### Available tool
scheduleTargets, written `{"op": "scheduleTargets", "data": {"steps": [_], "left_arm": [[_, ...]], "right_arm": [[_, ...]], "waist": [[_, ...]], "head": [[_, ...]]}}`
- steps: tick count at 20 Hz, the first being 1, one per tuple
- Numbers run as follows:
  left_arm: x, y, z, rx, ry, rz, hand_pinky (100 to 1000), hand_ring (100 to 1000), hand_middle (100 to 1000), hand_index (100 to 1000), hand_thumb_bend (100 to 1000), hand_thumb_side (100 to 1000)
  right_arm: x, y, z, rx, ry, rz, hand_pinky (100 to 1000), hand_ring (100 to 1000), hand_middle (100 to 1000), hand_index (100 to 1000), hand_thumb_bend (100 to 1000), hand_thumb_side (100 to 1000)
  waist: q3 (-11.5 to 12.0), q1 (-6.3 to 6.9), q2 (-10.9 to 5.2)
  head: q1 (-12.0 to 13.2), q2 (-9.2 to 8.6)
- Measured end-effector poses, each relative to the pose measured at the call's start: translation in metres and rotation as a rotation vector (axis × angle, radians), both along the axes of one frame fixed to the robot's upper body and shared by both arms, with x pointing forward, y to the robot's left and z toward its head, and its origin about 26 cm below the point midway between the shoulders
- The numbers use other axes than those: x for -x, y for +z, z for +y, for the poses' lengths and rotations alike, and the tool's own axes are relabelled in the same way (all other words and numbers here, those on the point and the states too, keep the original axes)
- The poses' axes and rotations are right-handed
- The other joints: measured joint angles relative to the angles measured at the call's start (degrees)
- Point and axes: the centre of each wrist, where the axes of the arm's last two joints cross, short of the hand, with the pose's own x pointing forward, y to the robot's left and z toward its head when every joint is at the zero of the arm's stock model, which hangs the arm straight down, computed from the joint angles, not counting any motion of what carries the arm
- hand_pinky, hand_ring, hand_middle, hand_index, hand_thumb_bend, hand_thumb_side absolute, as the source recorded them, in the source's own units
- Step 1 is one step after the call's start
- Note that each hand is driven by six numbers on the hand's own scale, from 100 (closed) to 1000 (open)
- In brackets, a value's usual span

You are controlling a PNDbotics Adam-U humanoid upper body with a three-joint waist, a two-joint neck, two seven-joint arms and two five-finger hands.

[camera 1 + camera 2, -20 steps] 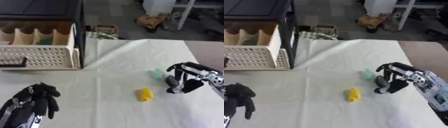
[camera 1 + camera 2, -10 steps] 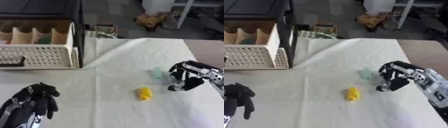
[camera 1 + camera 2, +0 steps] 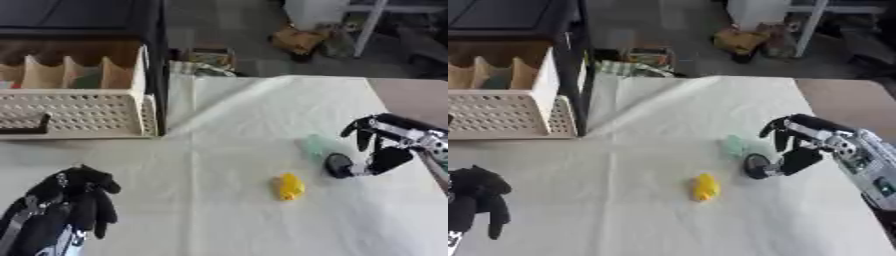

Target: Pick up objects from table and place into drawer.

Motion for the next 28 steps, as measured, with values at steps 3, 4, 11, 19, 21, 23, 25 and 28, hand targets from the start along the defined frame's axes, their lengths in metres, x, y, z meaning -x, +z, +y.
{"op": "scheduleTargets", "data": {"steps": [3, 4, 11, 19, 21, 23, 25, 28], "left_arm": [[0.0, 0.0, 0.0, 0.0, 0.0, 0.0, 247, 425, 570, 726, 100, 421], [0.0, 0.0, 0.0, 0.0, 0.0, 0.0, 247, 425, 570, 726, 100, 421], [0.0, 0.0, 0.0, -0.001, -0.001, 0.001, 244, 424, 570, 724, 100, 416], [0.0, 0.0, -0.001, -0.009, -0.005, 0.002, 243, 424, 570, 724, 100, 416], [0.0, 0.0, -0.002, -0.01, -0.005, 0.002, 243, 424, 570, 724, 100, 414], [0.0, 0.0, -0.002, -0.012, -0.005, 0.002, 242, 424, 570, 724, 100, 412], [0.0, 0.0, -0.002, -0.009, -0.006, 0.002, 242, 424, 570, 724, 100, 412], [0.0, 0.001, -0.003, -0.006, -0.008, -0.002, 241, 424, 570, 724, 100, 413]], "right_arm": [[0.0, 0.0, -0.001, 0.018, -0.013, -0.004, 513, 626, 527, 815, 620, 379], [0.0, -0.001, -0.002, 0.023, -0.017, -0.002, 519, 632, 555, 819, 627, 375], [-0.005, -0.006, -0.005, 0.085, -0.018, 0.045, 539, 653, 623, 827, 649, 345], [-0.008, -0.007, -0.005, 0.105, 0.01, 0.081, 538, 654, 627, 824, 654, 333], [-0.008, -0.008, -0.006, 0.105, 0.005, 0.085, 538, 653, 630, 823, 652, 331], [-0.009, -0.009, -0.008, 0.108, -0.001, 0.089, 534, 650, 620, 820, 650, 331], [-0.01, -0.008, -0.008, 0.111, -0.004, 0.088, 533, 649, 624, 816, 647, 332], [-0.011, -0.008, -0.008, 0.119, -0.006, 0.089, 532, 648, 632, 812, 643, 331]], "waist": [[0.1, 0.0, 0.0], [0.2, -0.01, 0.0], [0.4, -0.13, 0.1], [0.7, -0.31, 0.34], [0.8, -0.31, 0.44], [1.1, -0.31, 0.54], [1.1, -0.32, 0.61], [1.2, -0.33, 0.62]], "head": [[0.0, -0.05], [0.0, -0.08], [-0.1, -0.28], [-0.1, -0.29], [-0.1, -0.31], [-0.1, -0.32], [-0.1, -0.34], [-0.1, -0.34]]}}
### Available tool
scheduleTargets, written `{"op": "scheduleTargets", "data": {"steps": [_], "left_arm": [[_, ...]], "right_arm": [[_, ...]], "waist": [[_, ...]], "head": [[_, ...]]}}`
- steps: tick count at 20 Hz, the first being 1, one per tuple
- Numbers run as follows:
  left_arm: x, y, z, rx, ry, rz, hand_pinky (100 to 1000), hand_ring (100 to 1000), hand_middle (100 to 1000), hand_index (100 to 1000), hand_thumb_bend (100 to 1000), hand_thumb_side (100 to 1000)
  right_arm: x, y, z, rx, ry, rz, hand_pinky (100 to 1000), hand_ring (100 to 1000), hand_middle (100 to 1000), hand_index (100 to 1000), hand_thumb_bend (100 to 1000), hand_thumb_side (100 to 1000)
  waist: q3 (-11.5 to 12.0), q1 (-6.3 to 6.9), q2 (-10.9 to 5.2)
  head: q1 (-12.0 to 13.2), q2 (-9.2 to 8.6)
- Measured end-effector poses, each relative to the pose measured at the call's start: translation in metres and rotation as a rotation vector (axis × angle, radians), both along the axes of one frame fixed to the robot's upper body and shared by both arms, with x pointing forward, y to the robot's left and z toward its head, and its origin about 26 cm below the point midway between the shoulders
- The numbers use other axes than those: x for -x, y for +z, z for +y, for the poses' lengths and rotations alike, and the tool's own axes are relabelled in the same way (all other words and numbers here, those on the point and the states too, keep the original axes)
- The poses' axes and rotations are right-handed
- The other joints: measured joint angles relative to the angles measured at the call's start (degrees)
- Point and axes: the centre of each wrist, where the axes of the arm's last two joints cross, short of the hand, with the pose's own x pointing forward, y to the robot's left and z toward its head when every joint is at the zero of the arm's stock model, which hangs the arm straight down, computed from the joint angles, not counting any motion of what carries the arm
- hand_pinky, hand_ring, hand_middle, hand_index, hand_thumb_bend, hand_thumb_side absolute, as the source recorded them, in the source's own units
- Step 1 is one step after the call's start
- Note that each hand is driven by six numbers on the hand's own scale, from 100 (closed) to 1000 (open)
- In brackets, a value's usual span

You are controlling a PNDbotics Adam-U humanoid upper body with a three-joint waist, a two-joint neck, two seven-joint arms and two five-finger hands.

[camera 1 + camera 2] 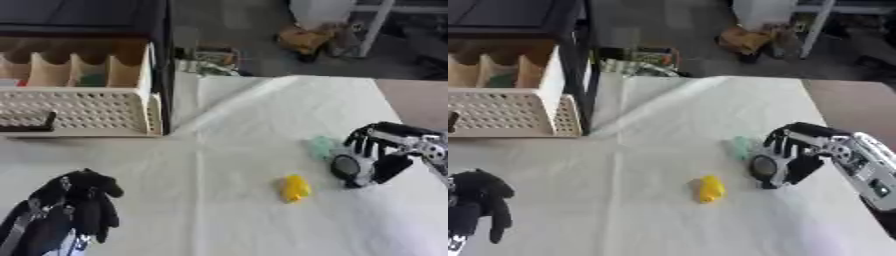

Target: Pick up objects from table and place into drawer.

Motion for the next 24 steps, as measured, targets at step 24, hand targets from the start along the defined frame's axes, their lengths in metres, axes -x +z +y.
{"op": "scheduleTargets", "data": {"steps": [24], "left_arm": [[-0.0003, 0.0009, -0.0003, -0.012, -0.002, 0.001, 234, 426, 570, 723, 100, 405]], "right_arm": [[-0.0016, -0.001, 0.0032, 0.002, 0.013, 0.003, 497, 622, 526, 741, 586, 283]], "waist": [[0.3, -0.5, 0.07]], "head": [[0.1, -0.22]]}}
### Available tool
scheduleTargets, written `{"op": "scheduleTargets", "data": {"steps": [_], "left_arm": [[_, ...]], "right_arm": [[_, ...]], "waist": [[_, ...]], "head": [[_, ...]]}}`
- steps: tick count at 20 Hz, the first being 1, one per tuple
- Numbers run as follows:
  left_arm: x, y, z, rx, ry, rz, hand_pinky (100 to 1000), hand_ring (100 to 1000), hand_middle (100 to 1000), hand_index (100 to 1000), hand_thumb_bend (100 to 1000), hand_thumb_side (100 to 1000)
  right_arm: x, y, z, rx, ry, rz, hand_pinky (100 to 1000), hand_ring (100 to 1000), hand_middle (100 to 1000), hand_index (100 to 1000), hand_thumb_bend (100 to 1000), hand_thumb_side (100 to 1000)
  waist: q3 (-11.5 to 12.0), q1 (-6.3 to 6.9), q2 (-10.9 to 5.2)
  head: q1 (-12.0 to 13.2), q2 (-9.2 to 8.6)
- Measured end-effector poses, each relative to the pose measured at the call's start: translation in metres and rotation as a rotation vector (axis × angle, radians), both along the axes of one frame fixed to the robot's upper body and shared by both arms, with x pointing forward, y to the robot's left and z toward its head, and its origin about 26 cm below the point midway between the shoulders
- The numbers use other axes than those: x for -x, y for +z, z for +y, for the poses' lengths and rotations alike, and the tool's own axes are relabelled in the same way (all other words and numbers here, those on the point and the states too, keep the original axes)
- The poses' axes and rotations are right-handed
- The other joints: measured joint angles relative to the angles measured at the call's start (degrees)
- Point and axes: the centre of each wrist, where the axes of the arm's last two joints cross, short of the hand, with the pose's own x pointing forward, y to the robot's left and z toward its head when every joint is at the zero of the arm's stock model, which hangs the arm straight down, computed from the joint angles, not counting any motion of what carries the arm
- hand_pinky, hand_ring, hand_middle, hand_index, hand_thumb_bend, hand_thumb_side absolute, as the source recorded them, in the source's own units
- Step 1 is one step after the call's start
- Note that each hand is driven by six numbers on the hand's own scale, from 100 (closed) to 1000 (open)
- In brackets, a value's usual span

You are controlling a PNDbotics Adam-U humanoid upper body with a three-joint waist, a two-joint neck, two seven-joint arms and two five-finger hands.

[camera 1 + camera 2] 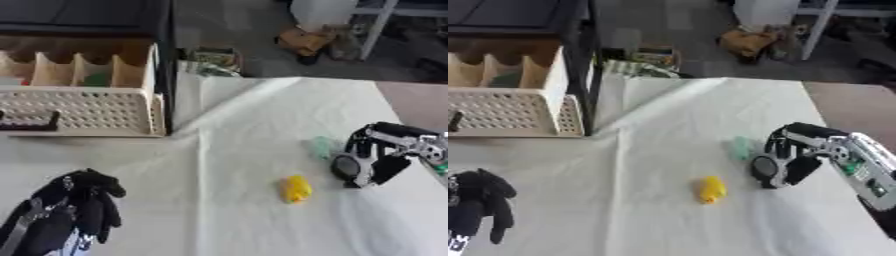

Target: Pick up objects from table and place into drawer.

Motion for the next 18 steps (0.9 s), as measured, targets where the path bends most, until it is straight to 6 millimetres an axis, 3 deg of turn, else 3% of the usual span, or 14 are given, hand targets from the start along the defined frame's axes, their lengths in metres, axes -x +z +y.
{"op": "scheduleTargets", "data": {"steps": [18], "left_arm": [[0.0, 0.0, 0.0, -0.013, 0.001, 0.004, 228, 427, 570, 723, 100, 396]], "right_arm": [[0.0014, 0.0028, 0.0048, -0.039, 0.018, 0.034, 488, 616, 491, 757, 590, 285]], "waist": [[-0.1, 0.09, 0.09]], "head": [[0.2, -0.02]]}}
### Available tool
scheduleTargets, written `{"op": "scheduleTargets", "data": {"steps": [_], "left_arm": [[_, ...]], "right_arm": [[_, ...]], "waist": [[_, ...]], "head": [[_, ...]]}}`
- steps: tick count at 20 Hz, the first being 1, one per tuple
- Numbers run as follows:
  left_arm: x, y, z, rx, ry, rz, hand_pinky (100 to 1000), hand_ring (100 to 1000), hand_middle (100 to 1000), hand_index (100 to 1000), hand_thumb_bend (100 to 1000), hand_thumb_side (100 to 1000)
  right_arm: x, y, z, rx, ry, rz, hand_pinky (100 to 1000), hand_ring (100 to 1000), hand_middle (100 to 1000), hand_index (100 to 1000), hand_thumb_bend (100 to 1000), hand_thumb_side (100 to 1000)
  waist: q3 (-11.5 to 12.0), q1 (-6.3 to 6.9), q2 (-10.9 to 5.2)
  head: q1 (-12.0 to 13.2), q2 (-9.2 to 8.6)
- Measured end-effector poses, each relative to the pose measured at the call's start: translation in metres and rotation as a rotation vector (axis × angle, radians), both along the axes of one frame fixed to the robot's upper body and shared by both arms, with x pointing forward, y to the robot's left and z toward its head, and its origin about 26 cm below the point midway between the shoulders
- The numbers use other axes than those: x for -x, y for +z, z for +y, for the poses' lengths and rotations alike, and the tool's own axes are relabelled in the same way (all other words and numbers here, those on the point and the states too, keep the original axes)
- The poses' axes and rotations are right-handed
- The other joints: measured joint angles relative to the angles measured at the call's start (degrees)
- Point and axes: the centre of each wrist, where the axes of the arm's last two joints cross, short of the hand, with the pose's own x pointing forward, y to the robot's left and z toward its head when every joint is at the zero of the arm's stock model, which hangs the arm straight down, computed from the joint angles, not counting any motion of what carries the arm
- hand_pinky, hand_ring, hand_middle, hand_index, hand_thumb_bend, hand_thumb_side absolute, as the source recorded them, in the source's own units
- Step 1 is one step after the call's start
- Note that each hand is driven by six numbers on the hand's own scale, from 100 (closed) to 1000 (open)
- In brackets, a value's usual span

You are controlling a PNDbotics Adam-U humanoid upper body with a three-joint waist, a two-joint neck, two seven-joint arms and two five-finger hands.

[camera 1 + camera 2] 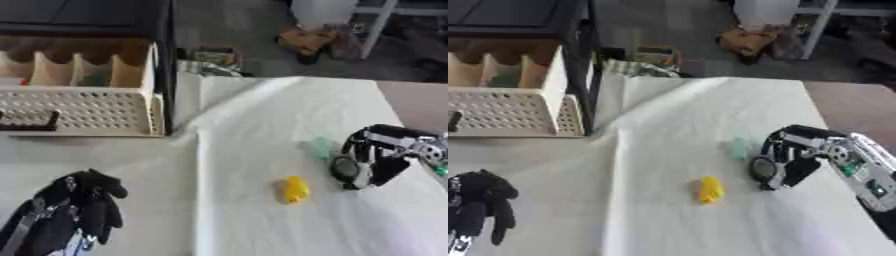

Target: Pick up objects from table and place into drawer.

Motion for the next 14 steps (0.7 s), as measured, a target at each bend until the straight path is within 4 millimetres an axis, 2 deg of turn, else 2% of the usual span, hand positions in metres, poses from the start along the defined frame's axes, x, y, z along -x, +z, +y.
{"op": "scheduleTargets", "data": {"steps": [14], "left_arm": [[0.0, 0.0, -0.0002, -0.008, -0.001, 0.006, 227, 429, 571, 723, 100, 393]], "right_arm": [[0.0001, 0.0007, 0.0034, -0.022, 0.016, 0.015, 470, 604, 456, 742, 506, 220]], "waist": [[0.1, 0.01, 0.14]], "head": [[0.0, -0.16]]}}
